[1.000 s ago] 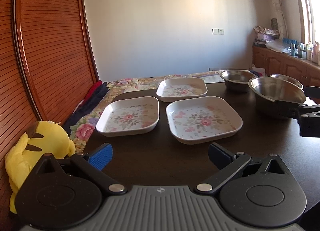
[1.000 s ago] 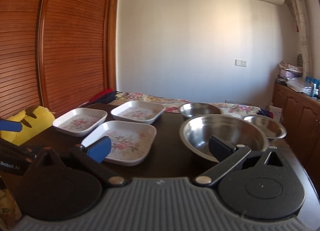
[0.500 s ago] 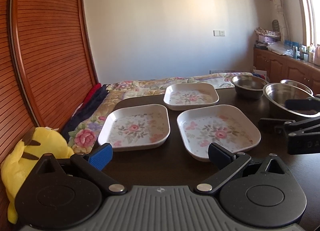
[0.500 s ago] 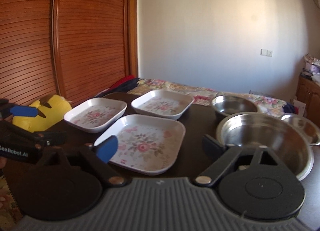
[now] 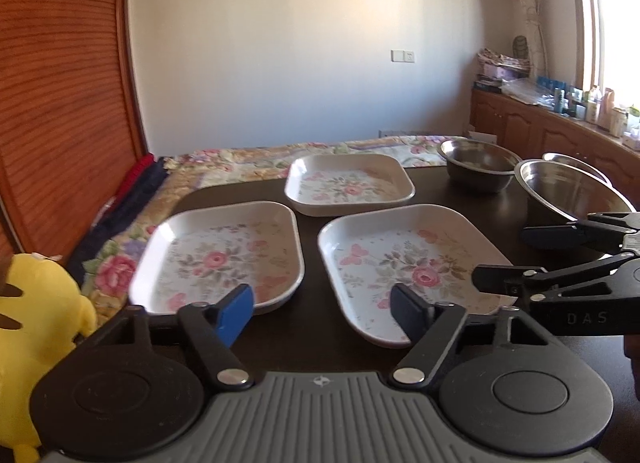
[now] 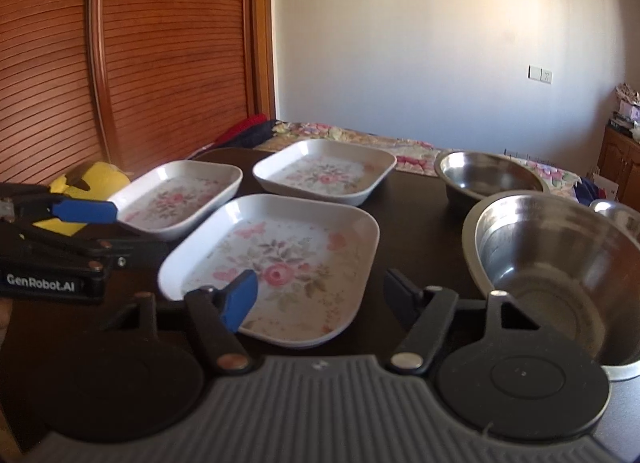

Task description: Organize plates and bowls

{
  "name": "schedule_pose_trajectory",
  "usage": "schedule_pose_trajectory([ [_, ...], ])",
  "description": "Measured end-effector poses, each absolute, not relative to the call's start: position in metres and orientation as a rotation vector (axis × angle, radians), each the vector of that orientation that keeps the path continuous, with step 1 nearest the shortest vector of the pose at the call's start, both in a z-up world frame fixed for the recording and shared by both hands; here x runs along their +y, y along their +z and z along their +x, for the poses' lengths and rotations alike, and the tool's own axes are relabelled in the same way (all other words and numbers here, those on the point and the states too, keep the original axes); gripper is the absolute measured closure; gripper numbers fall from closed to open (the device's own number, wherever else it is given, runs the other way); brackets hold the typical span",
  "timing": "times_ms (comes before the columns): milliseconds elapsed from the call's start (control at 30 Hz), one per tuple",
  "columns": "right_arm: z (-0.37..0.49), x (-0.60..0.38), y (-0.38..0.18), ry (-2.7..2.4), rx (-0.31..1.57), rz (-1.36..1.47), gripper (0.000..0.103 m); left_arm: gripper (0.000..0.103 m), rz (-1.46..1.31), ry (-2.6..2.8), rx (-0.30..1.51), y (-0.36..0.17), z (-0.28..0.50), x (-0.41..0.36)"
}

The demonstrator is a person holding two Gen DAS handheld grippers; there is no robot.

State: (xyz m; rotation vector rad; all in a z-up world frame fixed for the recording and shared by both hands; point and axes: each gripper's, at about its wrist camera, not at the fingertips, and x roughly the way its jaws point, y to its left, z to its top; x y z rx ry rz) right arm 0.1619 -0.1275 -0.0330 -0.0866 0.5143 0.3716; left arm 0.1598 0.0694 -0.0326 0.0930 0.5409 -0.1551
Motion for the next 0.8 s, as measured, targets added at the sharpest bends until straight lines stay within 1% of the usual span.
schedule_pose_trajectory([
  [33,0.164,-0.128,-0.034,0.371,0.519,-0.086,0.037,0.032,0.089,-0.164,0.545,-0.034,0.163,0.068],
  [100,0.167,-0.128,-0.035,0.365,0.525,-0.087,0.04,0.04,0.083,-0.182,0.552,-0.036,0.167,0.066],
  [133,0.169,-0.128,-0.036,0.362,0.529,-0.085,0.042,0.042,0.077,-0.189,0.556,-0.037,0.169,0.065],
  [200,0.173,-0.13,-0.038,0.361,0.541,-0.068,0.043,0.049,0.071,-0.197,0.561,-0.039,0.173,0.063],
  [233,0.175,-0.131,-0.038,0.362,0.548,-0.058,0.045,0.051,0.07,-0.197,0.564,-0.04,0.176,0.062],
  [367,0.18,-0.131,-0.039,0.355,0.556,-0.051,0.05,0.061,0.055,-0.208,0.585,-0.044,0.183,0.061],
  [400,0.181,-0.131,-0.04,0.354,0.56,-0.05,0.053,0.062,0.051,-0.21,0.589,-0.045,0.184,0.061],
  [600,0.186,-0.132,-0.043,0.347,0.584,-0.035,0.054,0.07,0.039,-0.219,0.606,-0.049,0.192,0.058],
  [767,0.193,-0.134,-0.045,0.347,0.604,-0.003,0.058,0.072,0.044,-0.215,0.618,-0.053,0.198,0.057],
  [800,0.194,-0.135,-0.046,0.347,0.607,0.005,0.061,0.073,0.045,-0.213,0.619,-0.054,0.198,0.057],
])
